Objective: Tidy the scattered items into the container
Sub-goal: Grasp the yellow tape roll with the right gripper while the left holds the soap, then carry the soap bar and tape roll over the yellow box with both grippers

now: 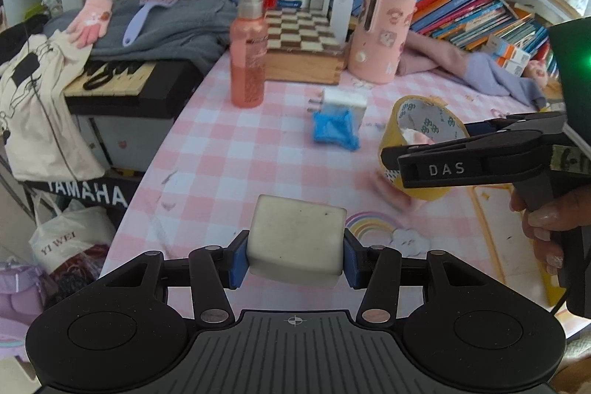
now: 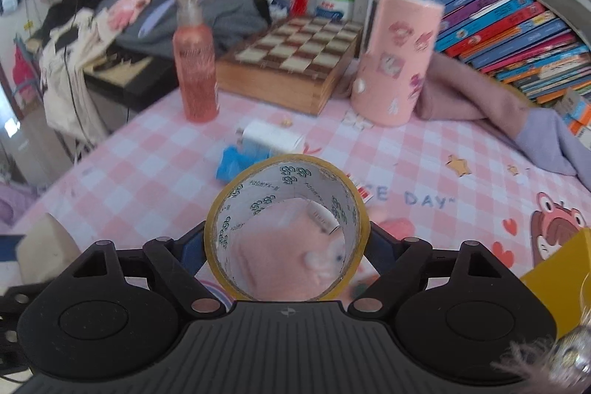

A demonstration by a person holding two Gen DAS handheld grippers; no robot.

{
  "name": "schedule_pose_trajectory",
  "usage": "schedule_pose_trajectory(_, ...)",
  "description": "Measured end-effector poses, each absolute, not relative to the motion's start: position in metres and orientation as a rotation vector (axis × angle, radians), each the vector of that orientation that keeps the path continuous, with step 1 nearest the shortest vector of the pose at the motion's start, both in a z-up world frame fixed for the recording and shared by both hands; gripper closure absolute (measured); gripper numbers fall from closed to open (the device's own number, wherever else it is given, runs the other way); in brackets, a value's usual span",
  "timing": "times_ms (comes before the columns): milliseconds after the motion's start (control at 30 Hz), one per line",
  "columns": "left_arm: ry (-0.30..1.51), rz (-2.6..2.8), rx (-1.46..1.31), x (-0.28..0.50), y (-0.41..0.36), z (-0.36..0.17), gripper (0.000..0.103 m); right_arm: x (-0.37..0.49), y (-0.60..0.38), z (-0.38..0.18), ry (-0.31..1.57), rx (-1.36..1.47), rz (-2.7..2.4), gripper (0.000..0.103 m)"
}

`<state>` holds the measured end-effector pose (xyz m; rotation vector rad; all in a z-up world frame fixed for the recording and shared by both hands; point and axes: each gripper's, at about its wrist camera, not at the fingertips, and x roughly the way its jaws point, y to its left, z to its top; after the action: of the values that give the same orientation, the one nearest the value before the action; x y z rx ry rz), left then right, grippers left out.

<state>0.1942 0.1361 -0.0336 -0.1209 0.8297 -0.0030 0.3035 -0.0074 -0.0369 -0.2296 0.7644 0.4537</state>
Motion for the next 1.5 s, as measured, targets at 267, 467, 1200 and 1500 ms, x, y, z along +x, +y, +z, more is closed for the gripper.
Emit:
schedule_pose_trajectory(267, 0.756, -0.057, -0.098, 0.189, 0.118, -0.013, 0.054, 0.279, -0.034, -0.006, 0.71, -0.162, 0.424, 0.019)
schedule_pose_trajectory(467, 0.703, -0.079, -0.085, 0.176, 0.111, 0.004, 0.054, 0.255, -0.046, 0.004, 0.7, -0.134, 0.413, 0.019)
schedule_pose_trajectory(1200, 0.667, -0.109, -0.106, 0.091, 0.113, 0.014, 0.054, 0.157, -0.046, 0.01, 0.694, -0.138, 0.394, 0.019)
schedule_pose_trajectory(1500, 0.683, -0.157, -0.112, 0.048, 0.107, 0.011, 0.054, 0.099, -0.055, 0.004, 0.715, -0.134, 0.346, 0.019)
